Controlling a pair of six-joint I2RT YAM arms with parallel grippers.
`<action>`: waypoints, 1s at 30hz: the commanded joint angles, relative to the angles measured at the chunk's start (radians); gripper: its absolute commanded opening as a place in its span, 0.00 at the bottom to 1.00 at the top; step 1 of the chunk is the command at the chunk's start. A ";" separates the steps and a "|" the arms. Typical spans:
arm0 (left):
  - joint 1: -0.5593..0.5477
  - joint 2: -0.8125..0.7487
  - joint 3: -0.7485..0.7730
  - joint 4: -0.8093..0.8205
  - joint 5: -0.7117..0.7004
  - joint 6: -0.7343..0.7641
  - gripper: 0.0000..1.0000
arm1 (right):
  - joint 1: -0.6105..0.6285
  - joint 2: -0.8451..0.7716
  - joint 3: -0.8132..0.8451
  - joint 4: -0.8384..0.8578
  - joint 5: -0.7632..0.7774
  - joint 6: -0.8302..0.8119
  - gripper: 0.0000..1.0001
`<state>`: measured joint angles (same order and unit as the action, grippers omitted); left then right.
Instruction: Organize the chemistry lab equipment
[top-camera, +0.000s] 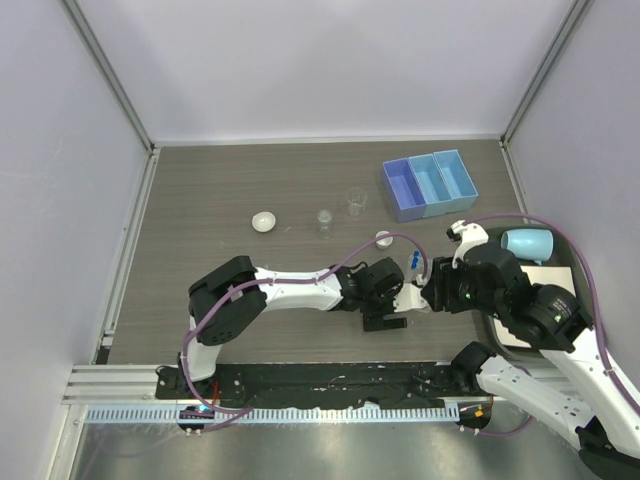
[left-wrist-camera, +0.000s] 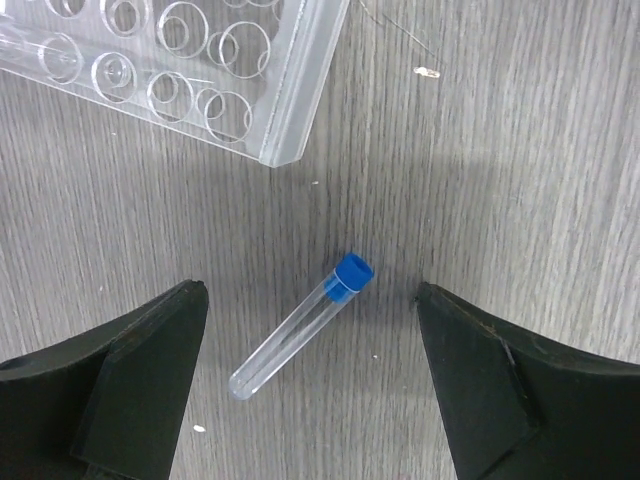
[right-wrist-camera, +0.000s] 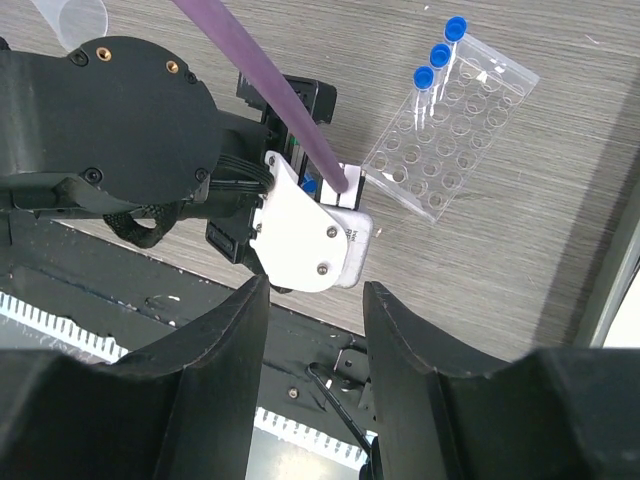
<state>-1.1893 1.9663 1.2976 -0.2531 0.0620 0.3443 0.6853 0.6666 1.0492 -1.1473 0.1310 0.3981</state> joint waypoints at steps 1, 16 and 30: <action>0.003 0.017 0.005 -0.038 0.048 0.012 0.90 | 0.002 -0.009 0.017 0.007 -0.014 -0.008 0.48; 0.080 -0.021 -0.069 -0.060 0.159 -0.076 0.74 | 0.003 0.014 0.046 0.018 -0.045 0.010 0.48; 0.111 -0.052 -0.188 0.037 0.116 -0.182 0.40 | 0.003 0.031 0.080 0.006 -0.051 0.031 0.47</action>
<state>-1.0870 1.9247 1.1877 -0.1699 0.2024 0.2127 0.6853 0.6830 1.0878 -1.1488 0.0856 0.4191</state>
